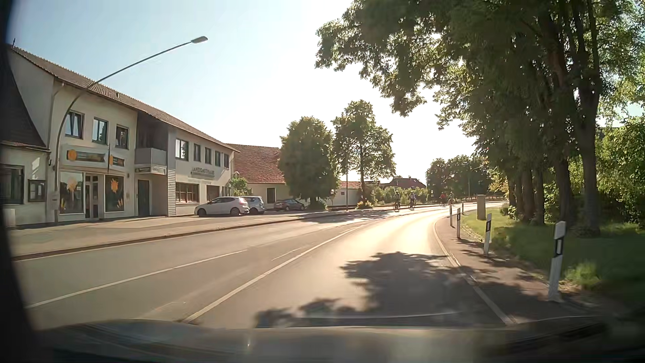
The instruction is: Follow the waypoints while adhering to traffic rules and regulations
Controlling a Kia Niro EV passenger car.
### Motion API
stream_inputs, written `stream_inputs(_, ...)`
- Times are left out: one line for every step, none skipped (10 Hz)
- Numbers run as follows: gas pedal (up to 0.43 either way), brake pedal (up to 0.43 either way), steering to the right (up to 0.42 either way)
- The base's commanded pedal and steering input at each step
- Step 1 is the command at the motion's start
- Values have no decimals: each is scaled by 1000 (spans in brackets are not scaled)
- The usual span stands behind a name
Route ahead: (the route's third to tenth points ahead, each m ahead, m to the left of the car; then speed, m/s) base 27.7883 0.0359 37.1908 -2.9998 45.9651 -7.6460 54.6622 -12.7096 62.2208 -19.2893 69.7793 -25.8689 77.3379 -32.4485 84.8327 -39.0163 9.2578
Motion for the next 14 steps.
stream_inputs(319, 6, 37)
stream_inputs(319, 6, 39)
stream_inputs(319, 6, 40)
stream_inputs(319, 6, 42)
stream_inputs(319, 6, 43)
stream_inputs(319, 6, 45)
stream_inputs(319, 6, 46)
stream_inputs(319, 6, 47)
stream_inputs(319, 6, 48)
stream_inputs(319, 6, 51)
stream_inputs(319, 6, 56)
stream_inputs(319, 6, 58)
stream_inputs(319, 6, 58)
stream_inputs(319, 6, 58)
